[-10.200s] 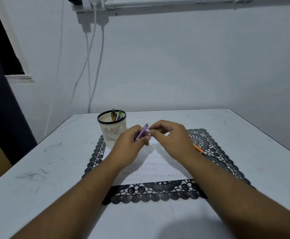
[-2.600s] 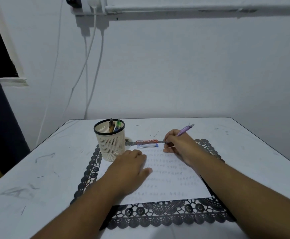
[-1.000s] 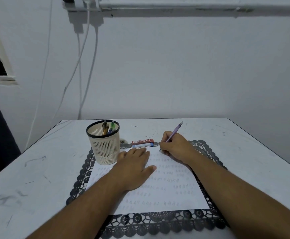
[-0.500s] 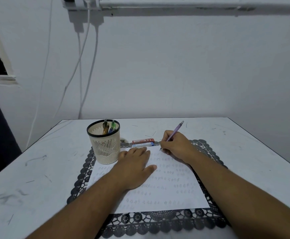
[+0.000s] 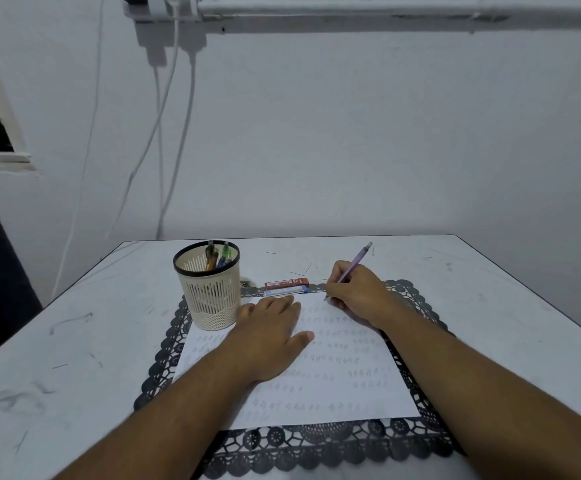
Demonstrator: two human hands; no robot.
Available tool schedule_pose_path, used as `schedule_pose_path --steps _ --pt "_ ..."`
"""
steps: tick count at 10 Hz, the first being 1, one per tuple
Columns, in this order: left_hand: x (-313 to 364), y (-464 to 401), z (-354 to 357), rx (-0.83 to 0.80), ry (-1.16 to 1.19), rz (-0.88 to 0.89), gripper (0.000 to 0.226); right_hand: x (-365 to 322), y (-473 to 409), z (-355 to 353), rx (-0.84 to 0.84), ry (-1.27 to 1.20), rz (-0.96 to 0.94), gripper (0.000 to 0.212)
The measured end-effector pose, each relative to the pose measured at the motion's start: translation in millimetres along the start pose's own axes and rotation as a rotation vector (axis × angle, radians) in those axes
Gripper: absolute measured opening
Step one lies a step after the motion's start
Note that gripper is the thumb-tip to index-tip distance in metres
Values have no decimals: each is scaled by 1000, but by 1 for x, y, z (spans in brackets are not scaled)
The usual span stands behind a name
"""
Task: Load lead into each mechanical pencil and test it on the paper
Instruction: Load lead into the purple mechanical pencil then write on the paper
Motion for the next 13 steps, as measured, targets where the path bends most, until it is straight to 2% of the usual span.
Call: schedule_pose_path --steps 4,6,7,9,11,13 --pt "0 0 2 5 1 4 66 -5 6 2 -20 44 -28 13" --pt "-1 -1 3 5 0 3 66 -4 4 0 25 59 -38 16" --pt "0 -1 3 2 4 0 66 -3 4 1 -12 43 -31 15" --pt "0 -1 3 1 4 -2 66 -1 3 -7 42 -32 -35 23" --pt "-1 0 3 6 6 3 65 -3 5 -4 16 15 -26 13" --pt "-1 -1 3 2 13 3 66 -4 4 -6 43 29 -27 14"
Point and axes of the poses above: each hand's wrist, its own y-axis away from the middle knuckle, its own z-axis out of the palm, x = y × z, the point moved 7 cm from there along -y, towards the middle knuckle, and after that the axes turned 13 degrees about -y, right-handed, at the moved point
